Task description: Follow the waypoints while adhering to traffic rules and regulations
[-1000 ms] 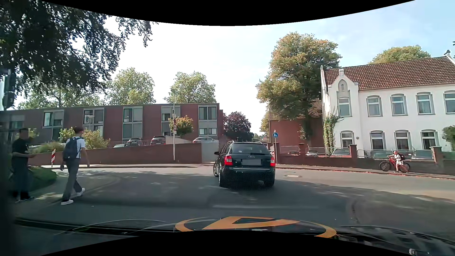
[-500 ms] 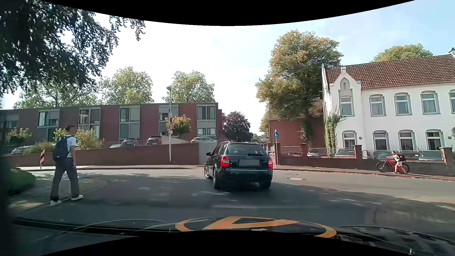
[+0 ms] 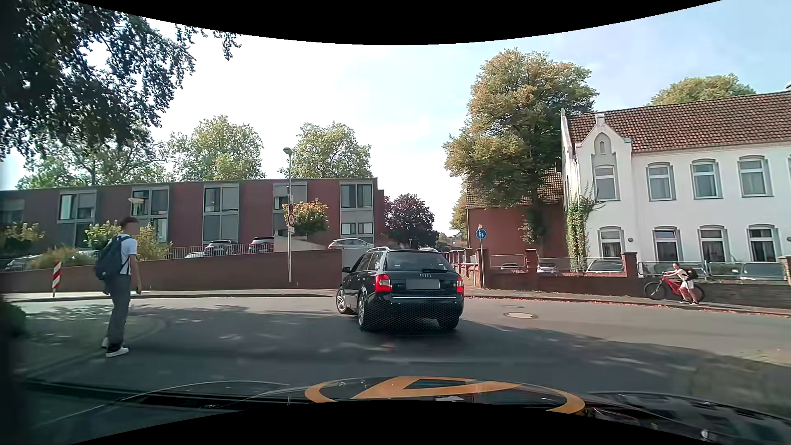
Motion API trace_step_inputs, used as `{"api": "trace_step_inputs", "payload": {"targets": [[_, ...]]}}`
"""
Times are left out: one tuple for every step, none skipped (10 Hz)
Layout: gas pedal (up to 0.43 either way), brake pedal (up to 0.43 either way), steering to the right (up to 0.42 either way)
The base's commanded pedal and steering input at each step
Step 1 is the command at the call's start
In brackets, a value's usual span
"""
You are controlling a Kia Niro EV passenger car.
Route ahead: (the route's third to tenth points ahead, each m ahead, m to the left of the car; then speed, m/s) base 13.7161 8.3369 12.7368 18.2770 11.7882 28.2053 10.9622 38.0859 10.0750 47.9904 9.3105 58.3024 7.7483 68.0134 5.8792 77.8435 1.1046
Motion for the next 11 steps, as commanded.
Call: {"api": "trace_step_inputs", "payload": {"targets": [[0.0, 0.104, 0.023], [0.0, 0.085, 0.027], [0.0, 0.073, 0.035], [0.0, 0.049, 0.044], [0.0, 0.024, 0.049], [0.0, 0.018, 0.051], [0.0, 0.018, 0.054], [0.0, 0.012, 0.057], [0.0, 0.012, 0.059], [0.0, 0.0, 0.06], [0.0, 0.0, 0.063]]}}
